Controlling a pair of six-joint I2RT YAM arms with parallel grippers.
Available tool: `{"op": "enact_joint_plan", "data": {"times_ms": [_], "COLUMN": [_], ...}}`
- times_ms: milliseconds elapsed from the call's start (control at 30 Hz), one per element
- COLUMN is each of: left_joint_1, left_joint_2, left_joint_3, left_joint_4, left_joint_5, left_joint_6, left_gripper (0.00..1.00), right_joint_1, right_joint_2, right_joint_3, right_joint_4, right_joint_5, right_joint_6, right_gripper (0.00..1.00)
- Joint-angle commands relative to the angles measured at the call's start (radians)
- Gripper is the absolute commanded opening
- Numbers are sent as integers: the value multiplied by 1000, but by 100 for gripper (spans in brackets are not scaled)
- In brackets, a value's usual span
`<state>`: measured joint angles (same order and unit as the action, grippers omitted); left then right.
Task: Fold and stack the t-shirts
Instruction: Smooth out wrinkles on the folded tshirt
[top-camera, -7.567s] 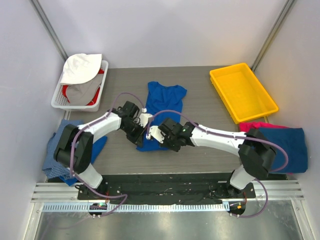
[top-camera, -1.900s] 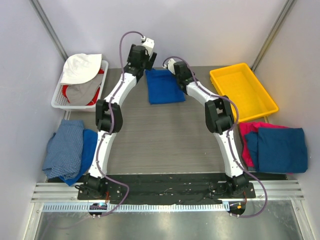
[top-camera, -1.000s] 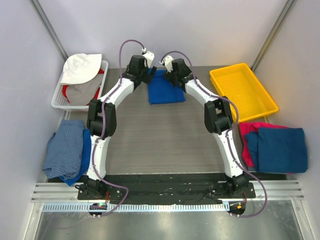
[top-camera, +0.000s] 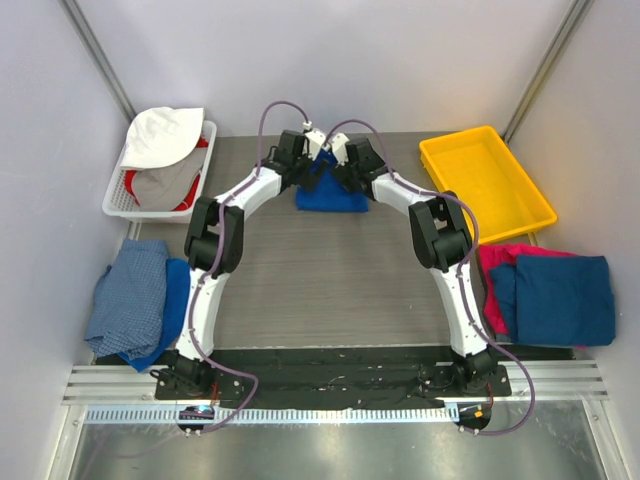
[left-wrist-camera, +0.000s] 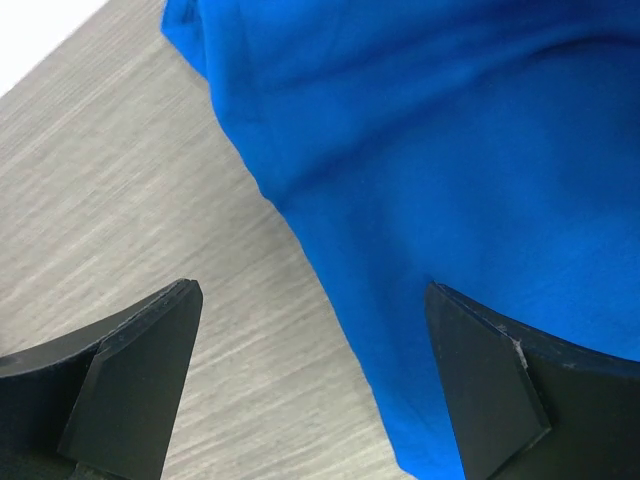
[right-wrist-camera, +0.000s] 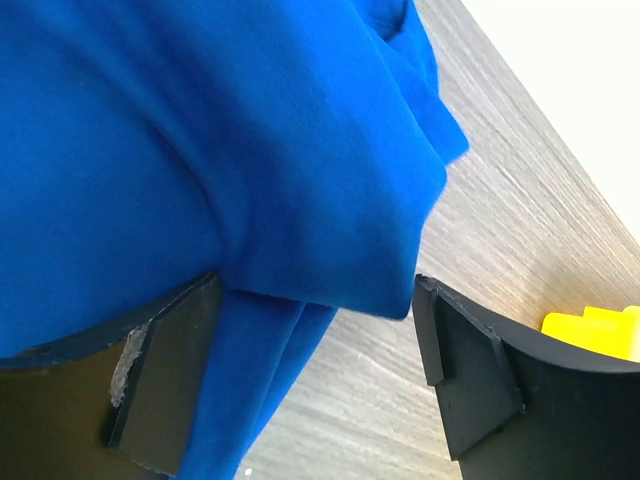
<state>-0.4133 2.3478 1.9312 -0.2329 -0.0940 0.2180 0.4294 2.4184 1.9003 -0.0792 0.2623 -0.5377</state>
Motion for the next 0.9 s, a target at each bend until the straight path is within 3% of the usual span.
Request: {"op": "enact_joint_plan", "data": {"times_ms": [0, 233, 467, 867], "left_joint_1": [-7, -27, -53, -101], "left_joint_2": [28, 31, 47, -149], "left_joint_3": [55, 38, 121, -67], "left_joint_4": [-57, -140, -428, -729], "left_joint_5": [36, 27, 19, 91], "left_joint_6": [8, 12, 4, 6], "left_gripper": [98, 98, 97, 92], "right_joint_1": [14, 43, 63, 104], "right_joint_2": [-67, -194, -329, -527], "right_joint_3": [-75, -240, -351, -504], "right_joint_4": [-93, -77, -120, -264], "right_joint_5": [-38, -54, -74, -127], "right_joint_6": [24, 25, 36, 70], "right_gripper": [87, 87, 87, 87]}}
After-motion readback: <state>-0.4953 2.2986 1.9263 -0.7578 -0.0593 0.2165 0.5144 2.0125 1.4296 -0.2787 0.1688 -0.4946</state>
